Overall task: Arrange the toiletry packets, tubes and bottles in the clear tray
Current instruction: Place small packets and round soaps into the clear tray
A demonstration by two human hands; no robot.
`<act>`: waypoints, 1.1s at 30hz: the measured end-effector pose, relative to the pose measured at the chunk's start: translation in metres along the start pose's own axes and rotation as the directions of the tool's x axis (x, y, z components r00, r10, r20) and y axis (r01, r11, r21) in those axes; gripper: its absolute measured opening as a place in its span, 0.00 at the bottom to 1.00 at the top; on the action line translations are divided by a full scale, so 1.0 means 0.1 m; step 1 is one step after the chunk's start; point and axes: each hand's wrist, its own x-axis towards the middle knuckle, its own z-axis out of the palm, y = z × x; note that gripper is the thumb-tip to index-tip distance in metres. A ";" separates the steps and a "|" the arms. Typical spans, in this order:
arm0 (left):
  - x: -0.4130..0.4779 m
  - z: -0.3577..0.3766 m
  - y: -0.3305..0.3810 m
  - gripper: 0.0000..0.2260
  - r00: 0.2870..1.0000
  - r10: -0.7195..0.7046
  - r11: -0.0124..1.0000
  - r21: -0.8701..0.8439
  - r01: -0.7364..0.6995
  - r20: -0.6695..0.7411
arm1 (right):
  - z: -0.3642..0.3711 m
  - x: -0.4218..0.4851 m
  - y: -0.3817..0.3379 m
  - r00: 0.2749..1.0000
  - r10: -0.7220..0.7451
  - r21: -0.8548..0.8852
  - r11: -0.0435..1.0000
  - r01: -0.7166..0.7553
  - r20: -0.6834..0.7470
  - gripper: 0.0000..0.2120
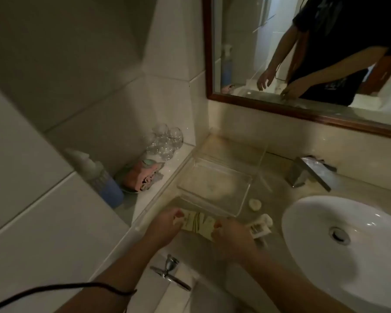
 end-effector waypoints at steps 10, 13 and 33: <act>0.37 0.20 0.08 0.30 0.981 0.047 0.880 0.457 -0.130 0.188 | 0.20 0.32 0.11 0.999 -0.018 -0.236 0.971 0.027 0.040 0.24; 0.46 0.22 0.05 0.31 0.973 0.048 0.859 0.487 -0.156 0.227 | 0.23 0.37 0.10 0.998 -0.026 -0.302 0.952 0.043 0.062 0.23; 0.95 -0.51 0.13 0.12 0.939 0.335 0.892 0.296 -0.343 0.080 | -0.60 0.62 -0.23 0.971 0.003 0.383 0.919 -0.098 0.240 0.07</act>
